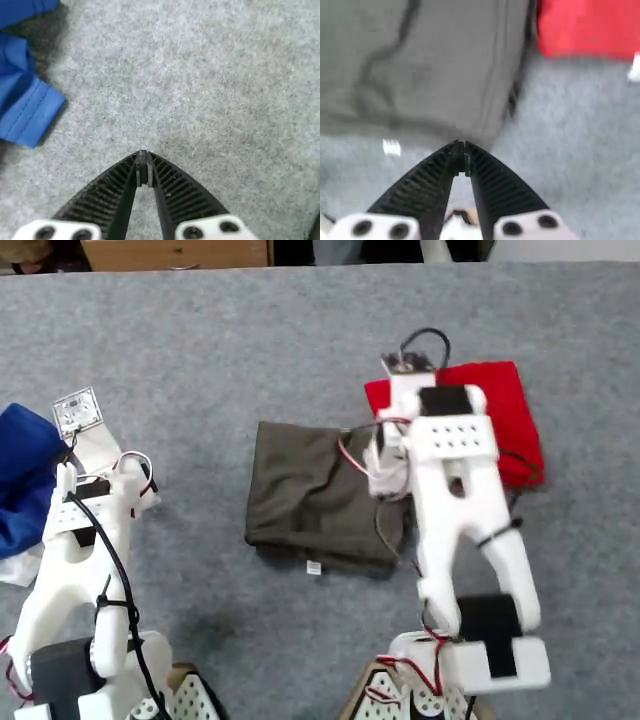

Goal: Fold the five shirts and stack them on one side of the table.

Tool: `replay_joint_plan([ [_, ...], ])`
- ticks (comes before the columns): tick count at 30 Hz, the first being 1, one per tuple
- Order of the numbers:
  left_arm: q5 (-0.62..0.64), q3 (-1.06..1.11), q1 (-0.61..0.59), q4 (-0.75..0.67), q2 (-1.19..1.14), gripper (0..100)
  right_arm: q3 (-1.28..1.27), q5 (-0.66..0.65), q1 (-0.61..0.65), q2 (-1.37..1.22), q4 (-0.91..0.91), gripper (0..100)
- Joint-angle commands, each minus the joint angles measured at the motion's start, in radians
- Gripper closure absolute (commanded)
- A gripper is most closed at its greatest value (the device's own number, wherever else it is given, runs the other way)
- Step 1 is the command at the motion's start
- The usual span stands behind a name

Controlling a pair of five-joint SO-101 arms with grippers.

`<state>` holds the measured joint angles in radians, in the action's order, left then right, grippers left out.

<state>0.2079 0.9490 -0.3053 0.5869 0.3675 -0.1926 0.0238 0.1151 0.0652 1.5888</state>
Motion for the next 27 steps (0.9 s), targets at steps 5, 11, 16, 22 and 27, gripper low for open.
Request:
replay_joint_plan([
  [5, 0.003, -0.005, 0.012, -0.015, 0.006, 97, 0.127, 0.057, 0.055, -0.189, -0.04, 98.5],
  [11, 0.003, -0.015, -0.021, -0.029, 0.006, 97, 0.065, 0.057, 0.046, -0.222, 0.061, 98.6],
  [16, 0.003, -0.013, -0.019, -0.049, 0.006, 97, -0.033, 0.054, 0.038, -0.213, 0.152, 98.6],
  [22, 0.003, -0.013, -0.019, -0.051, 0.006, 97, -0.174, -0.017, -0.012, -0.088, 0.149, 98.6],
  [27, 0.003, -0.013, -0.013, -0.051, 0.006, 97, -0.213, -0.063, -0.057, -0.024, 0.149, 98.6],
])
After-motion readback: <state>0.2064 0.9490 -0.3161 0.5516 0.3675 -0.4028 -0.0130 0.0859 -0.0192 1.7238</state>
